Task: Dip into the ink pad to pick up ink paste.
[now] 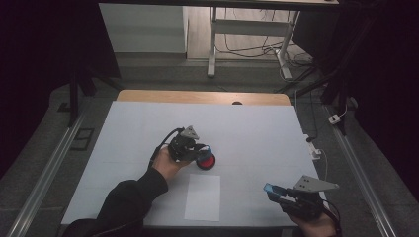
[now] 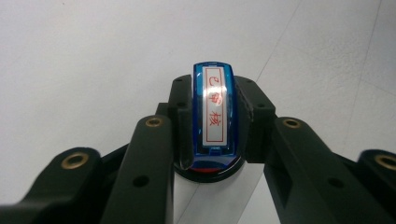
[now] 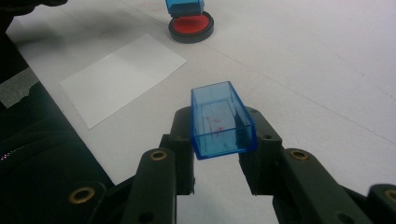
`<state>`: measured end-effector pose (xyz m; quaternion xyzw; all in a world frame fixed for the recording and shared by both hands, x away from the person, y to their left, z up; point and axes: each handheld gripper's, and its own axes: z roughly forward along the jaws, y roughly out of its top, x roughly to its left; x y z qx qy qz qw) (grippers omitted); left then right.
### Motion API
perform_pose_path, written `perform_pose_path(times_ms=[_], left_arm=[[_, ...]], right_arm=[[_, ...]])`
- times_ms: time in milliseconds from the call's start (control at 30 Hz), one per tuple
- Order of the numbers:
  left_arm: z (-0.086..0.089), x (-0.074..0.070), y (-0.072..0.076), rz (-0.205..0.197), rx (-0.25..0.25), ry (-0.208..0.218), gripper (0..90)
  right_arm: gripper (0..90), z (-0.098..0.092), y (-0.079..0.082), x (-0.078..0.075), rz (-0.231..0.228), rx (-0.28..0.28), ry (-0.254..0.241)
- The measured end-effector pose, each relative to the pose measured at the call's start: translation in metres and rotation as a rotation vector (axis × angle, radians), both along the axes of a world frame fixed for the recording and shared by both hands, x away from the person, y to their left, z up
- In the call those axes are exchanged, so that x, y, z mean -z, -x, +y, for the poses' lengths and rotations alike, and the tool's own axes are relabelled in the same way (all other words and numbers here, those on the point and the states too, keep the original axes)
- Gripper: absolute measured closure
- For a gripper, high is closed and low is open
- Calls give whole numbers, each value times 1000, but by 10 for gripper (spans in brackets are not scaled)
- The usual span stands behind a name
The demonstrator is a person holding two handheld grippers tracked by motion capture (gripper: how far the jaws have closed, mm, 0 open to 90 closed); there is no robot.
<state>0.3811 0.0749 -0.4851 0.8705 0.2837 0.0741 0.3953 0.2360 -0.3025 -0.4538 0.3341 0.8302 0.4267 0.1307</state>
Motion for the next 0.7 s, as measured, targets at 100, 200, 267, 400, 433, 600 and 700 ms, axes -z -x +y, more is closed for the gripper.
perform_pose_path(times_ms=[100,200,267,400,433,600,700], left_arm=[[-1,2,-2,5,-1,-3,703],[-2,4,-3,9,3,-14,703],[-3,6,-3,10,0,-22,703],[-4,7,-5,15,-3,-20,703],[-4,7,-5,17,-3,-21,704],[-4,7,-8,54,-17,-13,706],[-3,7,-9,58,-11,-11,707]], right_arm=[[688,0,0,0,-1,3,6],[689,0,0,0,-1,2,6],[688,0,0,0,1,-1,2],[689,0,0,0,2,-3,3],[688,0,0,0,2,-2,3],[688,0,0,0,4,-4,5],[689,0,0,0,4,-3,6]])
